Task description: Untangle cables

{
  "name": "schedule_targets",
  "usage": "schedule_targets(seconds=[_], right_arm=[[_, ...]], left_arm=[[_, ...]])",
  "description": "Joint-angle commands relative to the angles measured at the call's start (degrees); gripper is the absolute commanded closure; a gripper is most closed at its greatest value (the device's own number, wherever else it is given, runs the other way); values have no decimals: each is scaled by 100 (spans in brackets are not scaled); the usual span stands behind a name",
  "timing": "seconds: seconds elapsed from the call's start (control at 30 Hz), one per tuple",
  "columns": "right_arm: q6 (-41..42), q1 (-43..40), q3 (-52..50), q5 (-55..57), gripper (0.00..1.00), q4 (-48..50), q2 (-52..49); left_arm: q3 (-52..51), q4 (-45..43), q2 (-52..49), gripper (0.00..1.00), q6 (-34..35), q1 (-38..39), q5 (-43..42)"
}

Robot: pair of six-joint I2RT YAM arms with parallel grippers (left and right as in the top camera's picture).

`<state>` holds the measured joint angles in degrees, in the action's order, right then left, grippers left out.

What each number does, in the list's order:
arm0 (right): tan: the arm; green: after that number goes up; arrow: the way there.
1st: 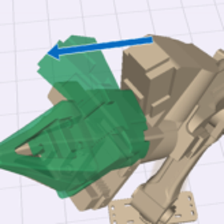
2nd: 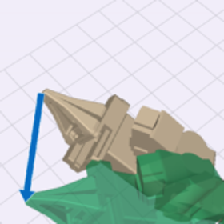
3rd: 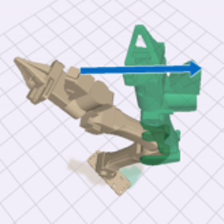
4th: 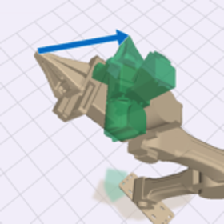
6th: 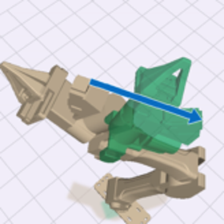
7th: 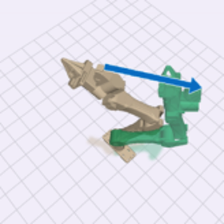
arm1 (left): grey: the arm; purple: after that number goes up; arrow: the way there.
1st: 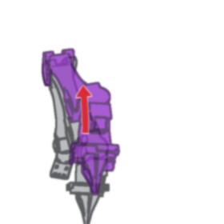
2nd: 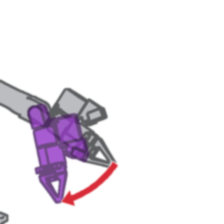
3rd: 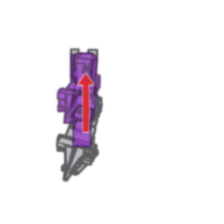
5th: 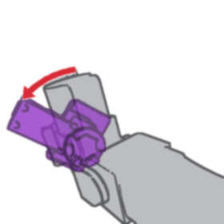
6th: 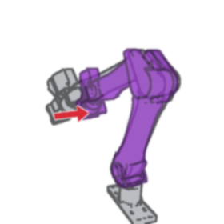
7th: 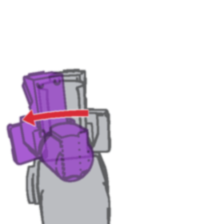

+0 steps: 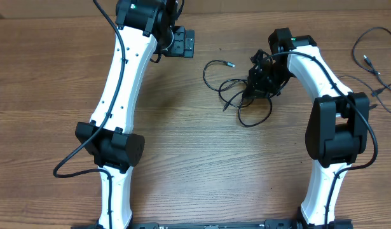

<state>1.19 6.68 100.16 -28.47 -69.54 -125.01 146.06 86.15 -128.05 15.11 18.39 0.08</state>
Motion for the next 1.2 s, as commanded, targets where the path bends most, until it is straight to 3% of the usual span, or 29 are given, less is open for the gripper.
schedule_targets(seconds=[0.0,0.07,0.1,0.23,0.37,0.8,0.87,1.0,1.17], right_arm=[[26,-24,-35,-234,60,17,70],[28,-24,-35,-308,43,-11,70],[28,-24,-35,-328,41,-17,70],[76,-24,-48,-337,40,33,70],[337,-11,-48,-337,33,98,68],[656,595,-52,111,35,601,68],[658,662,-94,448,44,584,68],[654,686,-166,595,96,501,68],[638,599,-79,415,96,358,83]], left_arm=[[-9,17,-9,0,101,4,50],[-9,17,-9,0,101,-7,50],[-9,17,-9,0,101,-11,50],[-9,17,-9,0,101,4,48],[-9,17,-9,0,101,7,50],[-9,17,-9,0,101,0,50],[-9,17,-9,0,101,2,50],[-9,17,-9,1,101,0,50],[-9,17,-9,1,101,0,50]])
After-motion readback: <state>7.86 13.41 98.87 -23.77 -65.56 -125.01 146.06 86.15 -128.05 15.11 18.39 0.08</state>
